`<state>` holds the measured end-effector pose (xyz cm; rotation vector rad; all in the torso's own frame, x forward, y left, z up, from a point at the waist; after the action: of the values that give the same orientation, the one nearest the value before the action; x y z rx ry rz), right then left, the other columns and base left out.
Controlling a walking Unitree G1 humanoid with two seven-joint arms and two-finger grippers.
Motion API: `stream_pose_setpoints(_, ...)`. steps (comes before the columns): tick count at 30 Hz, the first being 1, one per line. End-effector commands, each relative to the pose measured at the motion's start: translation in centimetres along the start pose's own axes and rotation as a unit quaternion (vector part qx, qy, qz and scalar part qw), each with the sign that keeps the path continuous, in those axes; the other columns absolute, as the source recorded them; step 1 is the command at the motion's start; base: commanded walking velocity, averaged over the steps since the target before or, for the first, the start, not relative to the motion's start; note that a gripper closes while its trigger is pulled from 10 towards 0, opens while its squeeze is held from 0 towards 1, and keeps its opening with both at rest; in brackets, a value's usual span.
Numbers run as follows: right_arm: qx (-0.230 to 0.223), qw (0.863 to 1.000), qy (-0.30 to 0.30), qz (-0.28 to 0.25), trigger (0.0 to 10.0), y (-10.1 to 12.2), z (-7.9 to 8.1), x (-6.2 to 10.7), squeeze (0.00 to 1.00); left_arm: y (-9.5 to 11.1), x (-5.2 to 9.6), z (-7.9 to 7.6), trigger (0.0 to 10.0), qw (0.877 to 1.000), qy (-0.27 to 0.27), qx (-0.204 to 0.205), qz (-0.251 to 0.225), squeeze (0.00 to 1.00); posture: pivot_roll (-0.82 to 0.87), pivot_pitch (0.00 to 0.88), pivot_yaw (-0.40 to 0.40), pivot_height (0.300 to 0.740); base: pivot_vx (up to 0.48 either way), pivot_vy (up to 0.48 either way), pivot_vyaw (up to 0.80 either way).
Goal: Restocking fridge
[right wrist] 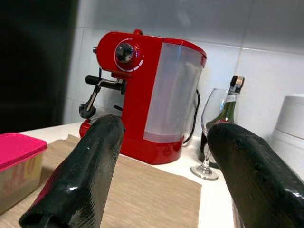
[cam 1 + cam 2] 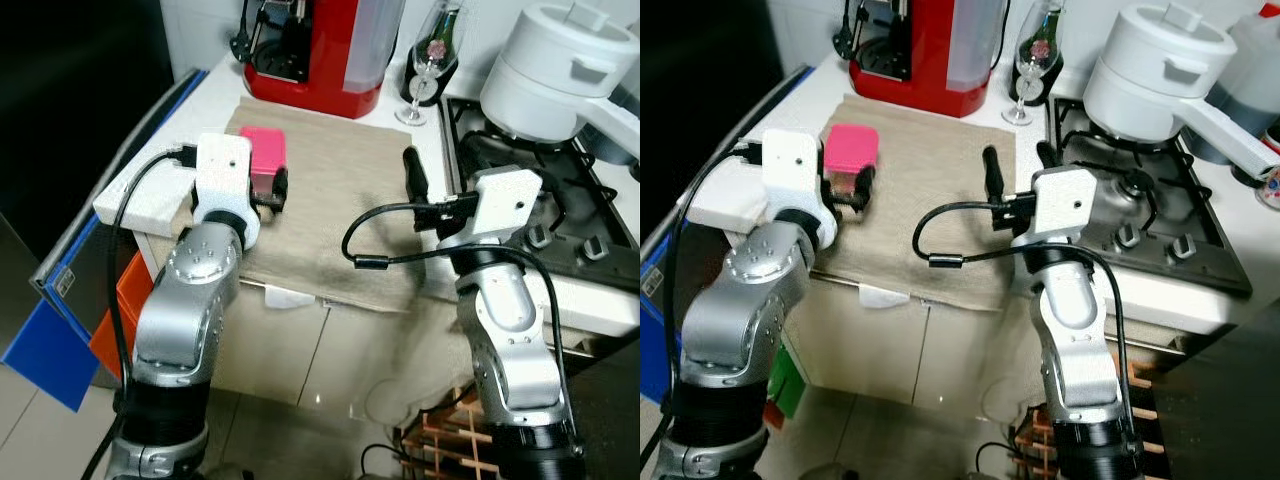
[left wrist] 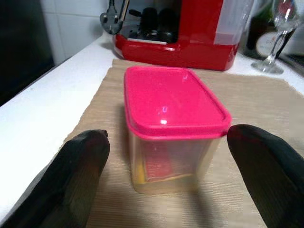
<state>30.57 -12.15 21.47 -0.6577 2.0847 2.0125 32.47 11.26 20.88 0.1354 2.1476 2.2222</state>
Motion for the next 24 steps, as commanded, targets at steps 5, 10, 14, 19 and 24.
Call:
stream_pose_setpoints(5, 0.01, 1.0, -0.005, -0.004, 10.0, 0.0, -0.6, -0.3, 0.0, 0.6, -0.4, -1.1, 10.0, 1.0, -0.016, 0.009, -0.018, 0.0, -0.08, 0.028, -0.125, 0.74, 0.0, 0.0, 0.0)
stream_pose_setpoints(10, 0.013, 1.0, -0.008, -0.006, 10.0, 0.1, -0.8, -0.3, 0.0, 0.0, -1.1, -2.0, 10.0, 1.0, -0.023, 0.006, -0.008, 0.0, -0.09, 0.022, -0.118, 0.74, 0.0, 0.0, 0.0)
stream_pose_setpoints(14, 0.013, 1.0, -0.009, -0.006, 10.0, 0.0, -0.8, -0.3, 0.0, -0.7, -1.7, -2.1, 10.0, 1.0, -0.014, -0.01, 0.005, 0.0, -0.09, 0.021, -0.119, 0.74, 0.0, 0.0, 0.0)
stream_pose_setpoints(19, 0.012, 1.0, -0.009, -0.006, 10.0, -0.1, -0.8, -0.3, 0.0, -1.5, -2.7, -2.8, 10.0, 1.0, -0.009, -0.021, 0.017, 0.0, -0.09, 0.017, -0.12, 0.74, 0.0, 0.0, 0.0)
stream_pose_setpoints(24, 0.01, 1.0, -0.006, -0.007, 10.0, -0.1, -0.5, -0.5, 0.0, -2.1, -4.0, -3.3, 10.0, 0.999, -0.003, -0.025, 0.022, 0.0, -0.09, 0.015, -0.123, 0.74, 0.0, 0.0, 0.0)
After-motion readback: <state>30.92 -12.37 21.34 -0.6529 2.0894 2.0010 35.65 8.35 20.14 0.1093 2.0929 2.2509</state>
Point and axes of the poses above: a point about 5 cm out from each wrist's last joint towards the gripper, its own x axis pointing back from the gripper into the wrist, its own y axis along the axis of the wrist's last joint, z = x × y, the point moved 2 cm from there along -x, pointing out of the wrist towards the gripper
